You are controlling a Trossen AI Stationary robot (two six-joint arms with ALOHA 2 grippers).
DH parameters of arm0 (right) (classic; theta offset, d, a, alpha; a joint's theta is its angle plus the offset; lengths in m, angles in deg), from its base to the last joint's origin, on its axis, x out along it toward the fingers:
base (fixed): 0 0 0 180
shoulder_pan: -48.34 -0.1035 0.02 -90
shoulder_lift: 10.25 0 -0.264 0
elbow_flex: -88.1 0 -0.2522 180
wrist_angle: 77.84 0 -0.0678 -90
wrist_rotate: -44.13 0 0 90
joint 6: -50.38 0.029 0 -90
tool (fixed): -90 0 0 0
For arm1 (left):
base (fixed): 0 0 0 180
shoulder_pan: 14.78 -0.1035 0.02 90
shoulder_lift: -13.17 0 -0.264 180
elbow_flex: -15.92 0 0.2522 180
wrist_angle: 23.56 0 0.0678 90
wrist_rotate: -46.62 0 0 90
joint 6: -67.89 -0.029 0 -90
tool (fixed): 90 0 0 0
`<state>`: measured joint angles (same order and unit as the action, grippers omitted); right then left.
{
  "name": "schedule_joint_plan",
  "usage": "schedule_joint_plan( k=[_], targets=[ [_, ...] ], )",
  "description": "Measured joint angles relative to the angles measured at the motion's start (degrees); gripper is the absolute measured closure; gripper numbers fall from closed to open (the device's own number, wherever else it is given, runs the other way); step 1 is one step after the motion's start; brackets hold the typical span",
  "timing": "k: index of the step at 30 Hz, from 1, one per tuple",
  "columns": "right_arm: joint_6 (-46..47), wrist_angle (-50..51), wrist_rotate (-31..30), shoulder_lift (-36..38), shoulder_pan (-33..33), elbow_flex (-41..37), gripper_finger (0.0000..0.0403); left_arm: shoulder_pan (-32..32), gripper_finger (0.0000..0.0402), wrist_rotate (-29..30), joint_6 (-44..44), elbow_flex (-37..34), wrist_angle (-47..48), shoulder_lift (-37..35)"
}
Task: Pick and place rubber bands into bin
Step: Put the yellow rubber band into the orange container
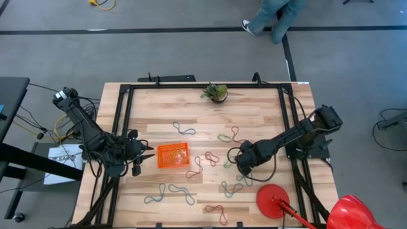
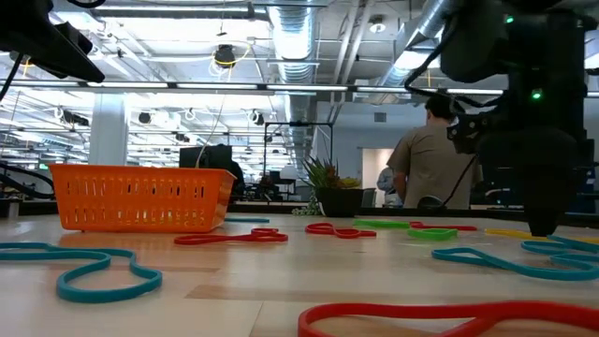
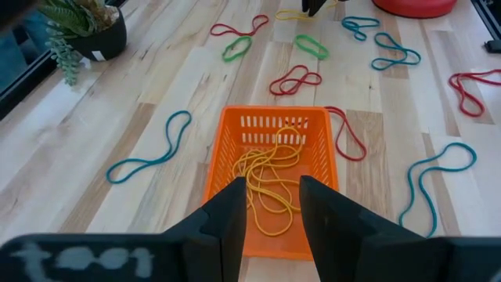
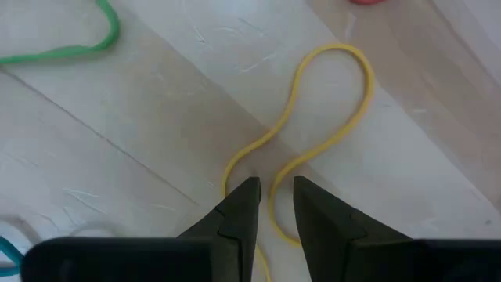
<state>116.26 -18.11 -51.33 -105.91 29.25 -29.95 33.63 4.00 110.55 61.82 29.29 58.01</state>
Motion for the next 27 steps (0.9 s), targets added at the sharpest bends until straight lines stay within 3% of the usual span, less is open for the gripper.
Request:
schedule_joint_plan(
  k=[7,11,14,21,24,27],
  targets=[
    [-1.44,0.48,4.13,-3.32,2.38,0.69,0.0349,0.0,0.029,0.0,0.0,0.0,0.0,0.02],
    [0.07,-0.32,2.94,-2.98,2.28,0.75,0.0391,0.0,0.029,0.0,-0.29,0.0,0.0,0.02],
    [-0.26,1.44,-0.19,-1.76,1.11,2.74,0.0394,0.0,0.029,0.08,-0.35,0.0,0.0,0.02],
    [-1.48,2.47,-18.32,2.64,-1.23,12.81,0.0399,-0.02,0.029,1.51,-0.31,0.0,-0.09,0.04],
    [-8.89,-4.96,-26.86,3.43,-2.16,16.61,0.0402,-0.02,0.029,1.62,-0.29,0.0,-0.06,0.07],
    [-22.11,-20.81,-31.35,3.37,-1.85,18.22,0.0401,-0.02,0.029,2.56,-0.31,0.0,-0.05,0.08]
  ],
)
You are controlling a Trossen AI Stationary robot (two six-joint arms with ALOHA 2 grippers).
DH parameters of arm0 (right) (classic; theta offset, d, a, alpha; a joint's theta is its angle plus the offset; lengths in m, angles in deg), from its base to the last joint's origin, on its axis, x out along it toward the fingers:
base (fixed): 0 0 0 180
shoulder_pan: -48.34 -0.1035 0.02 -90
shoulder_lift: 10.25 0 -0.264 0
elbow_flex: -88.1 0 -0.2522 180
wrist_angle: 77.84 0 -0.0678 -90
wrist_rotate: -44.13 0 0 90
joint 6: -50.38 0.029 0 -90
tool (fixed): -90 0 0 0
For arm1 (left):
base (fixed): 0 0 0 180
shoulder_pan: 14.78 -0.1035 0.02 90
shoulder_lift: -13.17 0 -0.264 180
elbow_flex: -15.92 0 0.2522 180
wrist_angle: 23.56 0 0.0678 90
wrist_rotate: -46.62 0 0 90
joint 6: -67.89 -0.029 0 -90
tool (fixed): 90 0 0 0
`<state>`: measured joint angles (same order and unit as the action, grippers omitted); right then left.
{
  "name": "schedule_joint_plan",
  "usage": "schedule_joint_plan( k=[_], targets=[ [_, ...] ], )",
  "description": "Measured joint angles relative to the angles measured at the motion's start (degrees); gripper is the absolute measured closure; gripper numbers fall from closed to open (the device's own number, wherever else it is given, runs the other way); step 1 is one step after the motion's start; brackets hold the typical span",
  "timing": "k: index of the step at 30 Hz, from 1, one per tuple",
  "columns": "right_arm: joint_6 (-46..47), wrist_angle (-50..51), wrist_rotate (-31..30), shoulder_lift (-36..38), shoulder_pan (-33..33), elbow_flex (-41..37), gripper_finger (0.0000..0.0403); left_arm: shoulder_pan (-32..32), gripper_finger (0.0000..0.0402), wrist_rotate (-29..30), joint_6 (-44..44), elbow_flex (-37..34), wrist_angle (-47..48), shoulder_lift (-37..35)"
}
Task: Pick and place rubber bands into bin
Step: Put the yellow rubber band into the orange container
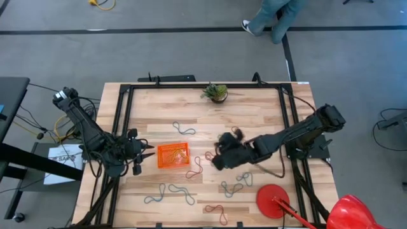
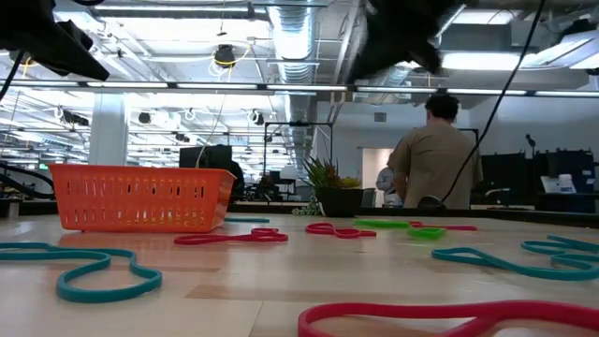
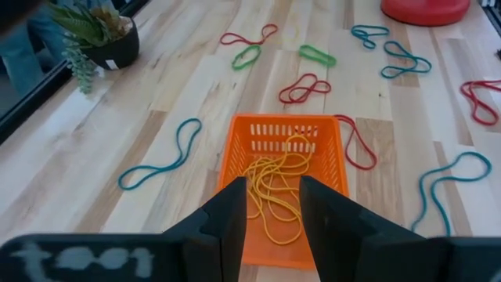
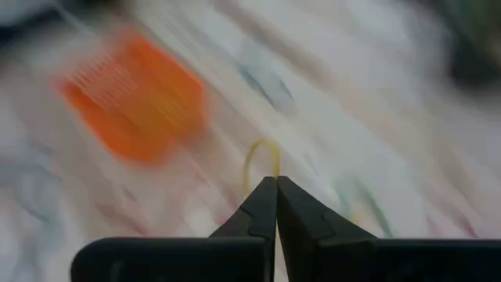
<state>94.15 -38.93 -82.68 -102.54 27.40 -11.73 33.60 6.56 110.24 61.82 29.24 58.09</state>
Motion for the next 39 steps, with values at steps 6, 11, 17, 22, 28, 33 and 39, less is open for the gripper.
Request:
schedule_joint_plan(
  k=[6,11,17,22,28,33,39],
  targets=[
    [-27.54,-40.13,9.6,-5.53,2.4,0.19,0.0402,0.0,0.029,0.46,0.0,0.0,0.02,0.06],
    [-33.14,-50.42,14.13,-12.85,5.03,1.61,0.0402,0.0,0.029,0.45,0.04,-0.06,-0.03,0.08],
    [-29.37,-47.79,16.65,-21.78,8.03,6.55,0.0403,0.0,0.029,0.45,0.24,-0.13,0.12,0.09],
    [-28.76,-42.44,22.98,-27.67,10.69,14.78,0.0403,0.0,0.029,1.08,0.29,-0.16,0.12,0.09],
    [-23.99,-26.04,23.42,-31.58,11.66,23.2,0.0403,0.0,0.029,1.11,0.16,-0.2,0.22,0.09],
    [-21.22,-15.06,23.46,-31.86,10.54,26.98,0.0403,0.0,0.029,1.11,-0.09,-0.2,0.53,0.09],
    [-21.58,-11.28,23.44,-30.18,7.47,27.47,0.0403,0.0,0.029,1.1,-0.11,-0.2,0.56,0.09]
  ],
)
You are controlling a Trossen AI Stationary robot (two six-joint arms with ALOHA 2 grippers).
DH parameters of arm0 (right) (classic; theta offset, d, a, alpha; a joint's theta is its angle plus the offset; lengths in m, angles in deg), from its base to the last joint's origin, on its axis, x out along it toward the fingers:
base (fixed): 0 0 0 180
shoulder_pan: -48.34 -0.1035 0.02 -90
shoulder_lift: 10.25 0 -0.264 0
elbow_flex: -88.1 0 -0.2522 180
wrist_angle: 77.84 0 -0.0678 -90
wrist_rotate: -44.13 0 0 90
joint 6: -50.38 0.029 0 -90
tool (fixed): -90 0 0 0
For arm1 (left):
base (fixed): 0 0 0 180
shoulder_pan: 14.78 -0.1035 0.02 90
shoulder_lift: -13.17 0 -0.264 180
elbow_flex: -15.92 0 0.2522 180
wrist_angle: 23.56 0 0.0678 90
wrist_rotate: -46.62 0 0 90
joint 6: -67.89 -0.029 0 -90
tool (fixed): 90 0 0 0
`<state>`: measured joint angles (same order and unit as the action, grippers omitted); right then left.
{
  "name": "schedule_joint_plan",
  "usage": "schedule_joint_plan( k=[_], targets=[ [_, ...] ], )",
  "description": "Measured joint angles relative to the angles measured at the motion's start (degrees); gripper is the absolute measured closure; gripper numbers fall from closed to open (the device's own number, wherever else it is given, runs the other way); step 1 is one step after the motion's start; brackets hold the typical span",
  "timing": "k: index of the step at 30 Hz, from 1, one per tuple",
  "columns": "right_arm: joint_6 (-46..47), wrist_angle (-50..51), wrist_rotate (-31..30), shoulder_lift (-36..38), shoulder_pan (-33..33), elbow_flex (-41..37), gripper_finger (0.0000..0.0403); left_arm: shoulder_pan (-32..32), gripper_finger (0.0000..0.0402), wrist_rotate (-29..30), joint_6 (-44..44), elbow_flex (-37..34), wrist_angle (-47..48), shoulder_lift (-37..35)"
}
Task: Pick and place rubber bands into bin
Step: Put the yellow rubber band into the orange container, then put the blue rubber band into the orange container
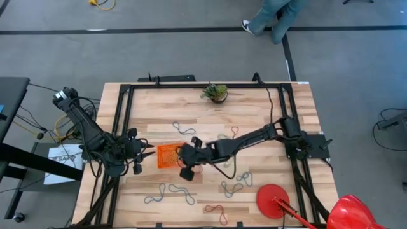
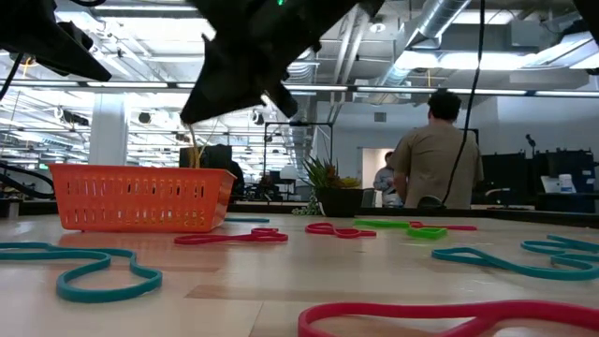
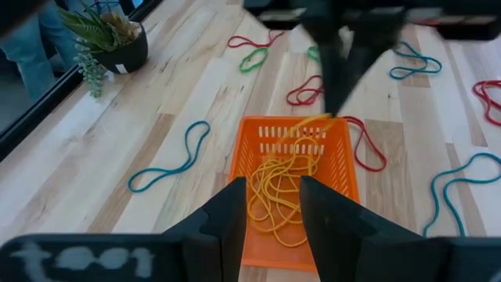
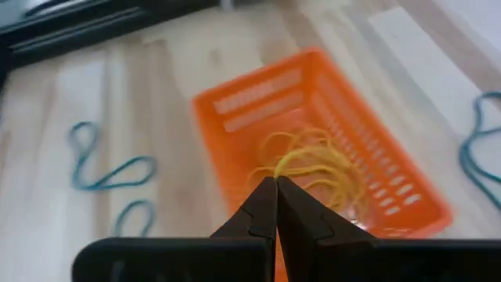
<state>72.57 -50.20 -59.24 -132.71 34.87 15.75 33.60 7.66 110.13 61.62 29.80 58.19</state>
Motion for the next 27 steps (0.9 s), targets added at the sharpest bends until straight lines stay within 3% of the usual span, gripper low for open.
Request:
schedule_joint_plan(
  k=[6,12,22,27],
  targets=[
    [-5.88,0.14,-0.04,0.23,-0.76,0.0,0.0403,0.0,0.029,-0.01,0.0,0.0,-0.02,0.0],
    [-4.22,-0.35,-0.2,0.23,1.27,0.0,0.0398,0.0,0.029,-0.01,0.11,-0.01,-0.03,0.0],
    [-1.18,3.17,0.04,0.23,1.7,-0.07,0.033,0.0,0.029,-0.35,0.25,-0.02,-0.1,0.0],
    [-1.18,3.88,0.04,0.23,1.09,-0.09,0.0305,0.0,0.029,-4.49,0.48,-0.02,-0.12,0.0]
  ],
)
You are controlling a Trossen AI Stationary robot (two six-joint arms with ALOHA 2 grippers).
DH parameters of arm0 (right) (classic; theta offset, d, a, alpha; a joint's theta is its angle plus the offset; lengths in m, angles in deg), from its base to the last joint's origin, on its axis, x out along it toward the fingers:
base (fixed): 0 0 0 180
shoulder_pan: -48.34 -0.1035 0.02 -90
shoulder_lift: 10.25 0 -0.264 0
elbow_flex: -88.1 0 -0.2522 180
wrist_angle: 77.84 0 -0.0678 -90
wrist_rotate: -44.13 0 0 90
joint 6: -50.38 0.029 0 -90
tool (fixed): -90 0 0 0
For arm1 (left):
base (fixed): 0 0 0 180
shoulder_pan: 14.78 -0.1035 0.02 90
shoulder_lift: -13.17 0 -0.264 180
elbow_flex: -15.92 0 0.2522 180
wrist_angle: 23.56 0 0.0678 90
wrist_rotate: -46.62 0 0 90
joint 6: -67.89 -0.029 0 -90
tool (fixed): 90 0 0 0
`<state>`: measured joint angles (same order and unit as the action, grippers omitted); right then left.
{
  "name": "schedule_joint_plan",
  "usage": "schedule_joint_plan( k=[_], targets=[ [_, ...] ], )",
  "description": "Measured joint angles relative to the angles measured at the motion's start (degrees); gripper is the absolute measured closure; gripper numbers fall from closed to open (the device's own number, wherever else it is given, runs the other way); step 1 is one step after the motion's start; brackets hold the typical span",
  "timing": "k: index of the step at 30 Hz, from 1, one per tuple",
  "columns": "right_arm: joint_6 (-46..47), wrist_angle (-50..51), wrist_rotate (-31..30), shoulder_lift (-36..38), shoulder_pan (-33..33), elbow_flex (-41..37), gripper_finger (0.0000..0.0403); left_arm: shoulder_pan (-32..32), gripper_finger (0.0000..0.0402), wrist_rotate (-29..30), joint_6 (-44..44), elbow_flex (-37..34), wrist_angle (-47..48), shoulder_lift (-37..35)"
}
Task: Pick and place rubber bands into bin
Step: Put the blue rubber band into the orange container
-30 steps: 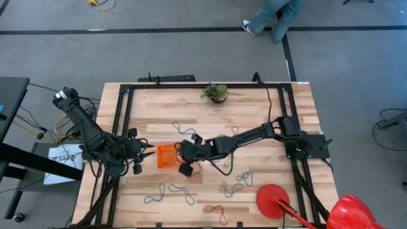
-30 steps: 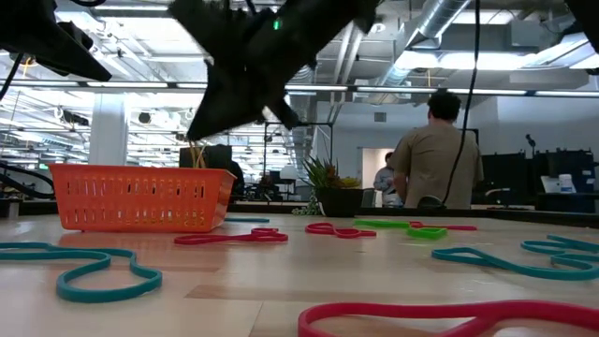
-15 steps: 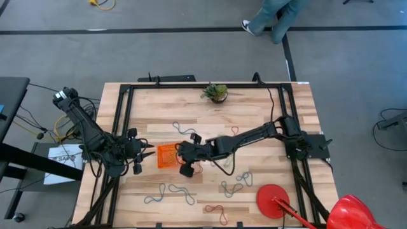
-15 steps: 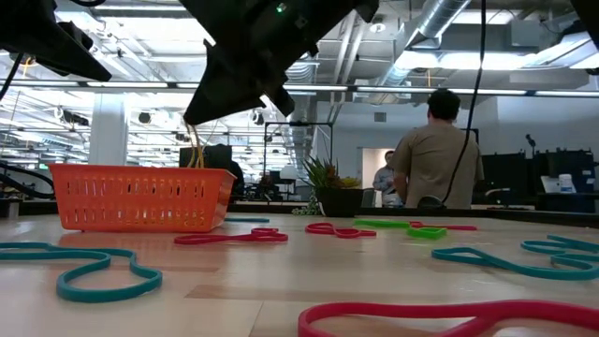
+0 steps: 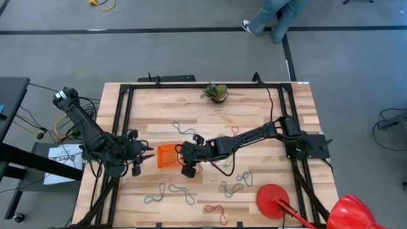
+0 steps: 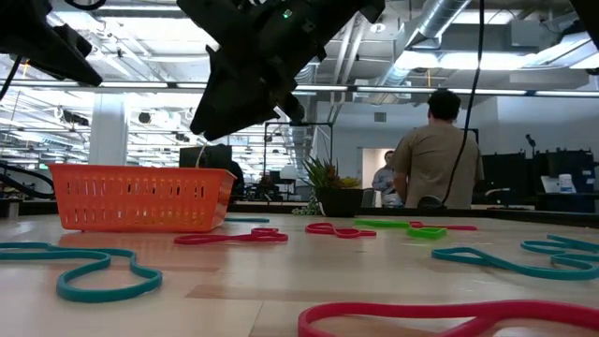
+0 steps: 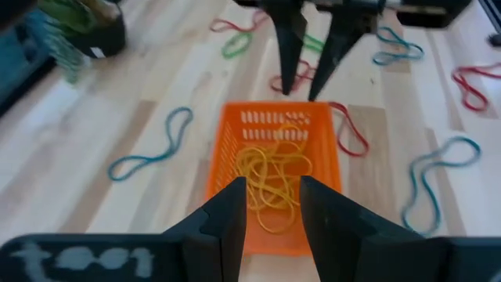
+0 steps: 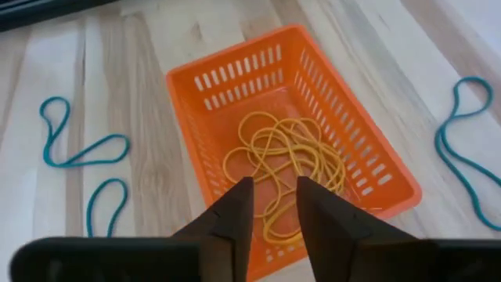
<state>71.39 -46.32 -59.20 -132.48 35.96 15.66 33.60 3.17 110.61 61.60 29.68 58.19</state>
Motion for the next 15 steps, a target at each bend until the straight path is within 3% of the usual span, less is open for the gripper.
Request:
schedule_joint_plan(
  k=[6,11,15],
  targets=[
    [0.0,0.23,1.72,0.0,0.13,0.0,0.029,0.0,0.029,-6.08,-3.35,0.0,-3.27,0.0],
    [0.02,0.3,8.64,0.0,0.02,0.0,0.029,0.05,0.029,-18.61,-10.01,0.0,-11.81,1.84],
    [0.09,1.14,10.34,0.0,-0.02,0.0,0.0291,0.09,0.029,-25.98,-13.31,0.0,-20.92,8.97]
  ],
)
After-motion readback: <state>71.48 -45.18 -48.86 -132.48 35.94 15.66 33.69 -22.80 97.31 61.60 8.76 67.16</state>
